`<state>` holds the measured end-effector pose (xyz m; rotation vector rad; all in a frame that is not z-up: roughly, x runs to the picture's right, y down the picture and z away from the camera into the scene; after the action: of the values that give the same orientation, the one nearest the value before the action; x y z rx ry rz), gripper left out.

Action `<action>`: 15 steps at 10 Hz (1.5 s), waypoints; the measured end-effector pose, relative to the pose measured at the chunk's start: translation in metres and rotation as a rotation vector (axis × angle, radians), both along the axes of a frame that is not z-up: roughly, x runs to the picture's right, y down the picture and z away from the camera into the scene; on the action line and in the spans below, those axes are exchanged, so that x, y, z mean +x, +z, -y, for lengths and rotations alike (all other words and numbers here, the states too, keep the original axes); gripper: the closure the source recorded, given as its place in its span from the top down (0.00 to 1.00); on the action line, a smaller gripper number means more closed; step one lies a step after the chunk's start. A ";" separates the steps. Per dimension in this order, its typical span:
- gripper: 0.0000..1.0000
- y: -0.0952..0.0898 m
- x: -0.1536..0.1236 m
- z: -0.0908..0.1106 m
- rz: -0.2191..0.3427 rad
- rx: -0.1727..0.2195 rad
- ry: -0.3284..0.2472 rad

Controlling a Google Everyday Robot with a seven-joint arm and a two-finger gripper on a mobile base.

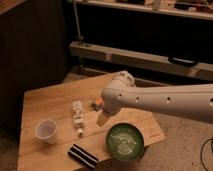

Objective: Place the bottle in the ceramic bowl

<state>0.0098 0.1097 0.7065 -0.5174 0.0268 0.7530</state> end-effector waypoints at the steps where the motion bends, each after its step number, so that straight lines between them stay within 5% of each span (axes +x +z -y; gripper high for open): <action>1: 0.80 -0.001 -0.005 0.009 0.020 -0.017 0.060; 4: 0.80 -0.004 -0.022 0.033 0.003 -0.086 0.318; 10: 0.80 -0.004 -0.024 0.034 -0.001 -0.092 0.335; 15: 0.80 0.011 -0.075 0.072 -0.098 -0.171 0.478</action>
<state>-0.0650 0.0376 0.7173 -0.6595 0.0603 1.2505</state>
